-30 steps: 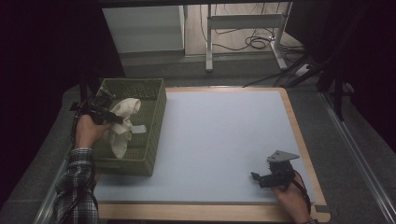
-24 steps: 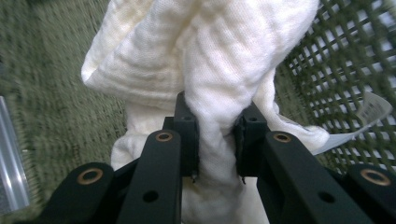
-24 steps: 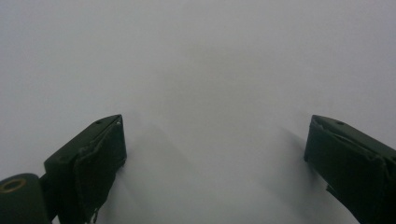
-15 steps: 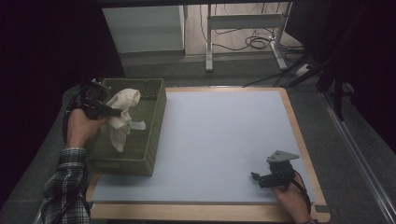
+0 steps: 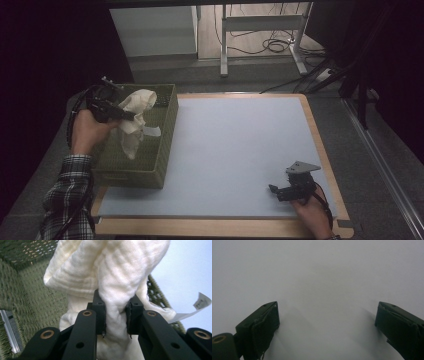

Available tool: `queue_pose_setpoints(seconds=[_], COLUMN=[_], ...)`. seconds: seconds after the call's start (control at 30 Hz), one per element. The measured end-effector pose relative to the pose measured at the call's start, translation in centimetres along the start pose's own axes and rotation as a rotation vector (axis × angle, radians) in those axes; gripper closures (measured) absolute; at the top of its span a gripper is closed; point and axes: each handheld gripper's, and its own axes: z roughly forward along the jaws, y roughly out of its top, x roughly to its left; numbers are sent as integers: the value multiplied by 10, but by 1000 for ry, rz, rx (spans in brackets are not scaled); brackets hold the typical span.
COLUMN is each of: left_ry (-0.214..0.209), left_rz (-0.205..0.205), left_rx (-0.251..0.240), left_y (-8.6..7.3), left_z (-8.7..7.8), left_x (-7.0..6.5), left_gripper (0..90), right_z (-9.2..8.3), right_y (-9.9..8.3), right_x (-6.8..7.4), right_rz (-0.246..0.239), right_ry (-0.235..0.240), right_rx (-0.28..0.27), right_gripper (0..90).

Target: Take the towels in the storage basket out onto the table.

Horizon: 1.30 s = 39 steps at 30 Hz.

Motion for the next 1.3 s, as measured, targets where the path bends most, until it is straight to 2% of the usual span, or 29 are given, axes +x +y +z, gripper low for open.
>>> queue_pose_setpoints(seconds=[0.27, 0.57, 0.77, 1.03, 1.3], left_ry=[-9, -27, -37, -57, -82], left_rz=[35, 56, 66, 96, 138], left_rx=[38, 112, 134, 134, 148], left_y=[16, 33, 41, 53, 72], left_z=[-11, -18, -22, -21, -13], left_x=[-16, -35, -46, -63, -89], left_gripper=[746, 747, 747, 746, 745], right_z=[0, 0, 0, 0, 0], right_y=[0, 0, 0, 0, 0], right_x=[0, 0, 0, 0, 0], right_rz=[0, 2, 1, 2, 3], right_ry=[0, -1, 0, 0, 1], right_rx=[-1, 0, 2, 2, 2], right_gripper=[58, 58, 57, 57, 57])
